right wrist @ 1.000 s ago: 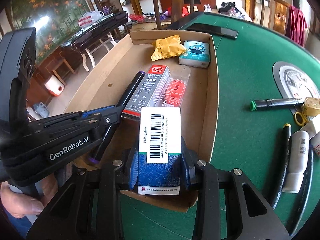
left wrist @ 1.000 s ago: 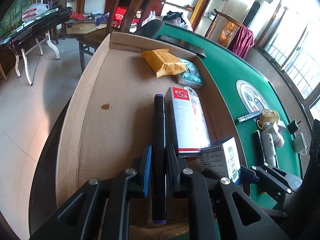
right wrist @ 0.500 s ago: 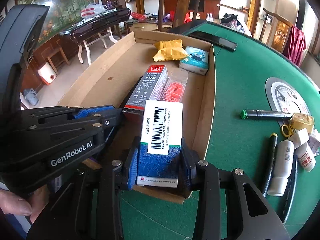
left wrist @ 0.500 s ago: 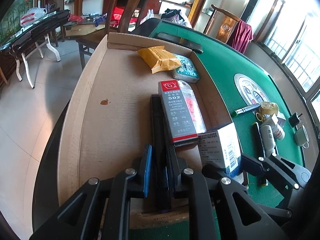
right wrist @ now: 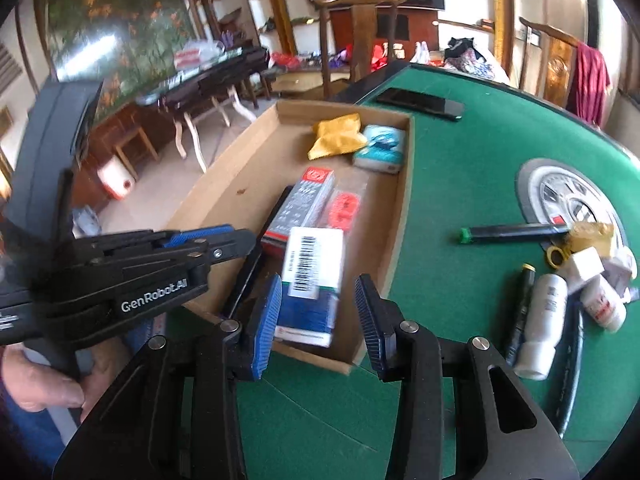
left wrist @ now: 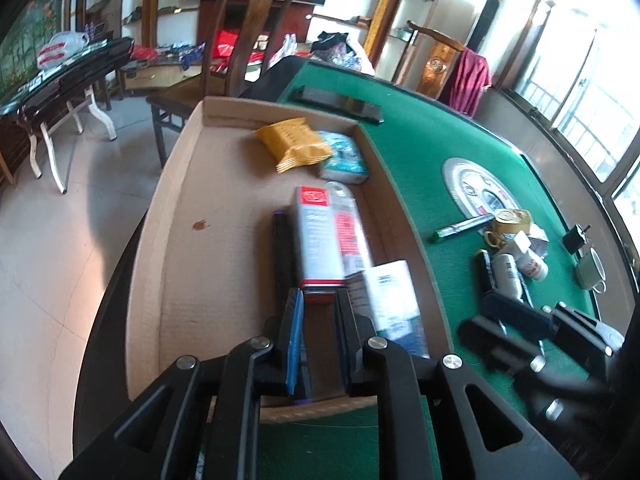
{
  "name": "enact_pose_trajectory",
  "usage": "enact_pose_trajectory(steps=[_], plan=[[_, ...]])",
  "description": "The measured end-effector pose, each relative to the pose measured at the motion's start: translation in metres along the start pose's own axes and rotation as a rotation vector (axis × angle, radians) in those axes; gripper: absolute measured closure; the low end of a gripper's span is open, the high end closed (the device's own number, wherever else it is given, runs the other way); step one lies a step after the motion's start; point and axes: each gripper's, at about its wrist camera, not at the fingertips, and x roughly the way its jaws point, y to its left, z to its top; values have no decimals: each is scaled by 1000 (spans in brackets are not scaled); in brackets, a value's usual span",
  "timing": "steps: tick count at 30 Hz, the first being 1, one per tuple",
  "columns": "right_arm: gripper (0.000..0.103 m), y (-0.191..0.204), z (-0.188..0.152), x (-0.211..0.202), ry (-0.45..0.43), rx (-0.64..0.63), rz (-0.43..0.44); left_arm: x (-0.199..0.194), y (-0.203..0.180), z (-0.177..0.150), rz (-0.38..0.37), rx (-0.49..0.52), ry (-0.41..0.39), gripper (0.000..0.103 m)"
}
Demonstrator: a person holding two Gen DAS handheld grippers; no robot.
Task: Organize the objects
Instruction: 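Open right tool to drop the box while left tool releases markers in tray, then move both tools back over the markers on the table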
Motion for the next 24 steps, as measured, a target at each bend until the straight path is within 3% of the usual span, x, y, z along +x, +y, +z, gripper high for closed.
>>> enact_pose_trajectory(steps=[5, 13, 17, 24], plan=[[64, -44, -9, -37, -52, 100, 1, -8, -32, -2, -36, 67, -6, 88], [65, -129, -38, -78, -78, 250, -124, 5, -92, -13, -104, 174, 56, 88], [65, -162, -54, -76, -20, 288, -205, 19, -120, -22, -142, 219, 110, 88], [65, -187, -65, -54, 45, 318, -200, 37, -145, -35, -133, 270, 160, 88]])
